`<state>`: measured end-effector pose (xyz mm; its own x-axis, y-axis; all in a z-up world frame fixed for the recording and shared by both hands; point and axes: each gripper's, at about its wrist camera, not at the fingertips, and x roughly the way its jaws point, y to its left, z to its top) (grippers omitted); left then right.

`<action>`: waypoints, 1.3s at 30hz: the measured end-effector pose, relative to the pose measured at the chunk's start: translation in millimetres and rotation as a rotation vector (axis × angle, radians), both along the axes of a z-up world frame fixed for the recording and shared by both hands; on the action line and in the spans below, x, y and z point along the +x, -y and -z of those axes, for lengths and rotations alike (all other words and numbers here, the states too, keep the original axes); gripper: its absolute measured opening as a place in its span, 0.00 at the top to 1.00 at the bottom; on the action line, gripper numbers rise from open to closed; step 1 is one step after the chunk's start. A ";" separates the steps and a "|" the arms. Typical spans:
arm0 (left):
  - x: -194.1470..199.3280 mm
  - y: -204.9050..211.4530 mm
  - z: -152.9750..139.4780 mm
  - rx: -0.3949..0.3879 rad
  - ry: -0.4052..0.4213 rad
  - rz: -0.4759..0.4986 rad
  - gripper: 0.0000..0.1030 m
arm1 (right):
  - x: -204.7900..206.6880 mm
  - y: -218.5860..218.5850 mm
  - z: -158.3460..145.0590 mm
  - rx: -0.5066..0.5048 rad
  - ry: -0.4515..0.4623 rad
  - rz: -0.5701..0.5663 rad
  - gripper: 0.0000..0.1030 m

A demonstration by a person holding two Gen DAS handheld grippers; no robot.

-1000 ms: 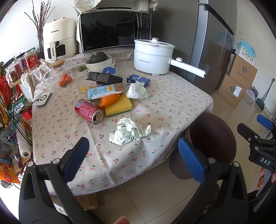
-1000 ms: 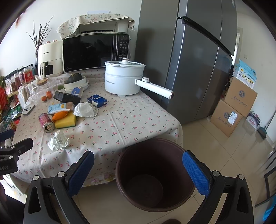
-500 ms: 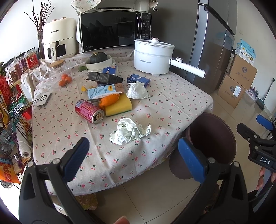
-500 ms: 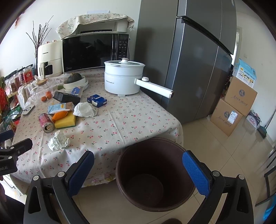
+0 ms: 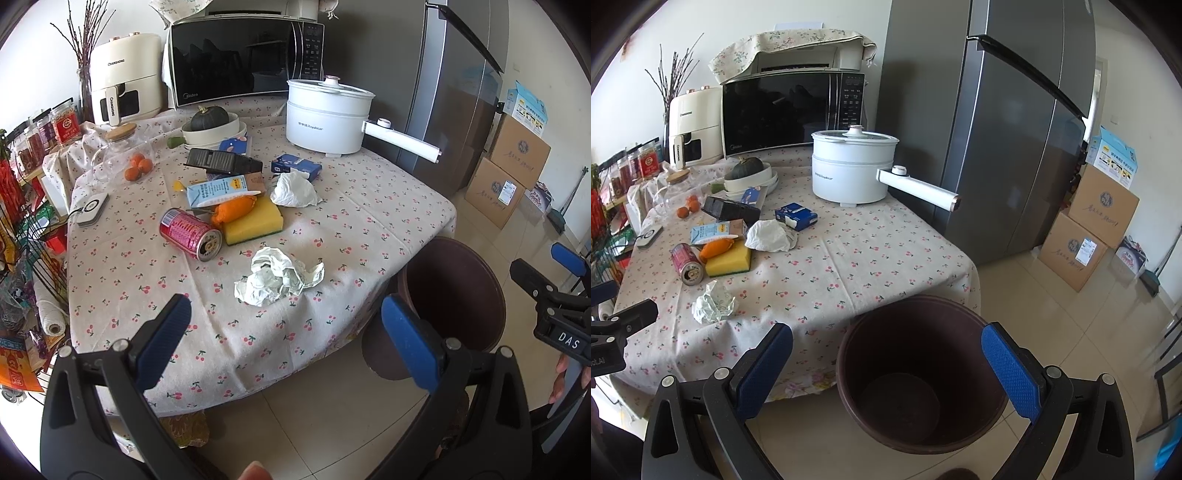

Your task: Collect trash

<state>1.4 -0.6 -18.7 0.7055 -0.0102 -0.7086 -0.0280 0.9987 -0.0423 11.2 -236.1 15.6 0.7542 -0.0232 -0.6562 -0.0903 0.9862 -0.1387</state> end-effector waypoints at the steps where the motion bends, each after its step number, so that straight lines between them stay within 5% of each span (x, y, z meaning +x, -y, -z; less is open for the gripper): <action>1: -0.3 0.2 0.0 0.003 0.001 0.000 0.00 | -0.3 0.3 -0.1 -0.001 0.002 0.003 0.00; 10: 6.8 -15.1 -2.6 -0.014 -0.003 -0.002 0.00 | 1.6 0.8 -0.9 0.015 -0.010 -0.009 0.00; 19: 43.3 -65.3 15.6 -0.012 -0.181 -0.027 0.00 | 32.4 -13.2 0.0 0.059 -0.159 -0.102 0.00; 30: 61.6 -134.5 43.6 -0.095 -0.292 -0.151 0.00 | 80.9 -121.2 53.0 0.071 -0.400 -0.299 0.00; 39: 62.2 -160.4 59.6 -0.167 -0.354 -0.162 0.00 | 104.3 -196.6 92.0 0.022 -0.459 -0.379 0.01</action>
<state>63.6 159.9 -78.2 0.4210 -0.0544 -0.9054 -0.2257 0.9605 -0.1626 115.5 -39.6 -76.4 0.3464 0.2097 -0.9144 -0.4827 0.8756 0.0179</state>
